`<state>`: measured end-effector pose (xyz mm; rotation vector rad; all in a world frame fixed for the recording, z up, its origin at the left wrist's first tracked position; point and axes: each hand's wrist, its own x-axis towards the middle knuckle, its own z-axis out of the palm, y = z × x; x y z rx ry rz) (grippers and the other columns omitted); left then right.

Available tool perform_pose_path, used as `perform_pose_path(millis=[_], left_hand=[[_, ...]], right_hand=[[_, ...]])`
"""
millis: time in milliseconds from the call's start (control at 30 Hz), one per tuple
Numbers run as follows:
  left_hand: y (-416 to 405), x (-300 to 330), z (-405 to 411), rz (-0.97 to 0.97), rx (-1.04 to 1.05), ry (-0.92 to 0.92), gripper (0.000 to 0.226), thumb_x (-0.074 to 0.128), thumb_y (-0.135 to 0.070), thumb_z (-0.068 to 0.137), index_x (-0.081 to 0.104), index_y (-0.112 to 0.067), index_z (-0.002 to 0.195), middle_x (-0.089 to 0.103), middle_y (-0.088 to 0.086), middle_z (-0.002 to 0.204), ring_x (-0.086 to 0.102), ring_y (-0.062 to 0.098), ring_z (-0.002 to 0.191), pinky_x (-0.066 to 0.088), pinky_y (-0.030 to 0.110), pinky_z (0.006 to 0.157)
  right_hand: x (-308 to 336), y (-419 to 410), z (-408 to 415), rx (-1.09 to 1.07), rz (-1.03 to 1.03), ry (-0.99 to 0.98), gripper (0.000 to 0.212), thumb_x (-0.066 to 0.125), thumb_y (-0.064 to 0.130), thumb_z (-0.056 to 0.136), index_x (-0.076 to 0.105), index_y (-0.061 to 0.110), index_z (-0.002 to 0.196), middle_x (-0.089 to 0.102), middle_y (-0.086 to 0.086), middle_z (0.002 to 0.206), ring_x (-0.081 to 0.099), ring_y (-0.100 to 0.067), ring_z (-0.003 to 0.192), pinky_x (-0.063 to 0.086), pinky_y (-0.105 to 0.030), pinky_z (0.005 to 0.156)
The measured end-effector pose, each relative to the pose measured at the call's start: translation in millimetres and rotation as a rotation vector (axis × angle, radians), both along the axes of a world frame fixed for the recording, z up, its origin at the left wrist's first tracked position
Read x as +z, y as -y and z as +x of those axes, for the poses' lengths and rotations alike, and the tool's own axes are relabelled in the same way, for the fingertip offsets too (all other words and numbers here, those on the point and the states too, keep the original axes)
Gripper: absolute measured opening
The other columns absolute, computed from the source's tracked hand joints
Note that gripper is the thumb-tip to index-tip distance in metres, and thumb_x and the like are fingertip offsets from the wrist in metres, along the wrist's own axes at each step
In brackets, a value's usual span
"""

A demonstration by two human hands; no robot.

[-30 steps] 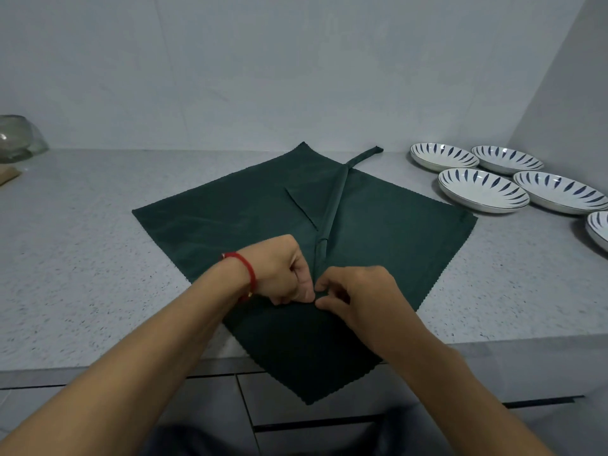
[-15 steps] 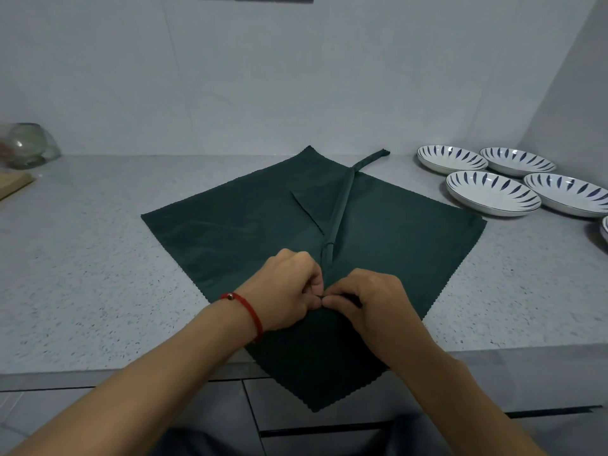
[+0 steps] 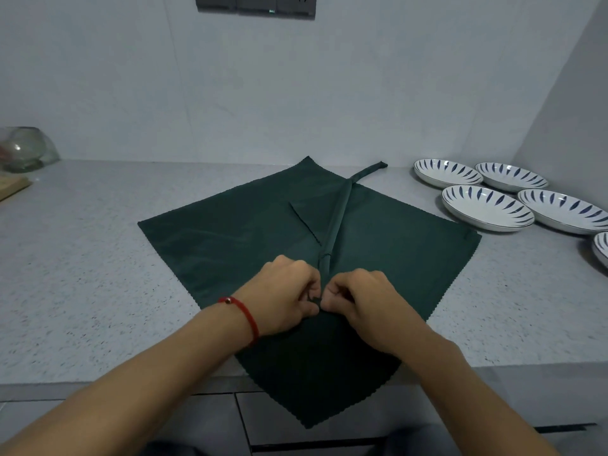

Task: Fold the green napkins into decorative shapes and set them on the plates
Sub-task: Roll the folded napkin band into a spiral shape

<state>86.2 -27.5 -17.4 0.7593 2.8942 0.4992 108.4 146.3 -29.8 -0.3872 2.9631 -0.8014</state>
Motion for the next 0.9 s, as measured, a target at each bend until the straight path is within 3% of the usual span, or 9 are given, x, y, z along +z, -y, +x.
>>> perform_pose_path(millis=[133,300,433,533,700,800,900], left_hand=[[-4,2,-4,0.117,0.053,0.111,0.011,0.075,-0.013,0.087,0.064,-0.017,0.085,0.068,-0.002,0.074,0.065,0.01,0.052,0.055,0.021,0.048],[-4,15,-20,0.153,0.039,0.399,0.006,0.071,-0.002,0.089,0.068,-0.007,0.09,0.074,0.008,0.073,0.071,0.018,0.059,0.059,0.025,0.056],[-6,26,-36,0.134,0.041,0.583,0.007,0.069,0.0,0.09,0.069,-0.006,0.094,0.073,0.008,0.077,0.073,0.018,0.064,0.06,0.023,0.061],[-7,24,-33,0.111,0.04,0.466,0.008,0.073,-0.009,0.089,0.068,-0.008,0.095,0.075,0.007,0.078,0.073,0.016,0.062,0.059,0.022,0.062],[-9,10,-23,0.039,-0.03,0.153,0.011,0.076,-0.016,0.086,0.067,-0.016,0.092,0.07,-0.004,0.069,0.057,-0.005,0.045,0.05,0.014,0.053],[-10,14,-31,0.041,-0.043,0.223,0.007,0.075,-0.011,0.087,0.069,-0.013,0.089,0.071,-0.001,0.069,0.063,0.0,0.049,0.053,0.018,0.054],[-12,21,-44,0.023,-0.032,0.4,0.008,0.071,-0.003,0.088,0.067,-0.011,0.089,0.075,0.005,0.077,0.071,0.016,0.062,0.055,0.02,0.055]], right_hand=[[9,-4,-5,-0.025,-0.032,0.081,0.016,0.071,0.033,0.091,0.07,0.021,0.08,0.069,0.004,0.078,0.064,-0.01,0.075,0.056,-0.035,0.072],[4,7,5,-0.032,0.113,-0.031,0.023,0.072,0.034,0.091,0.059,0.021,0.105,0.067,0.006,0.092,0.06,-0.015,0.091,0.048,-0.032,0.084],[5,7,-4,-0.025,0.179,-0.037,0.021,0.071,0.034,0.09,0.057,0.021,0.099,0.064,-0.003,0.098,0.059,-0.026,0.094,0.053,-0.041,0.082],[9,3,-11,-0.031,0.099,0.04,0.014,0.075,0.031,0.088,0.063,0.022,0.09,0.065,-0.003,0.093,0.062,-0.024,0.09,0.056,-0.041,0.081],[19,-11,-24,-0.036,-0.076,0.23,0.014,0.082,0.029,0.083,0.071,0.022,0.078,0.068,0.002,0.066,0.062,-0.009,0.061,0.059,-0.033,0.064],[22,-8,-24,-0.068,-0.085,0.232,0.015,0.084,0.031,0.081,0.072,0.022,0.077,0.069,0.004,0.068,0.064,-0.011,0.062,0.061,-0.034,0.067],[15,-2,-15,-0.058,0.007,0.066,0.02,0.083,0.027,0.081,0.065,0.022,0.09,0.069,0.005,0.08,0.063,-0.012,0.077,0.055,-0.031,0.075]])
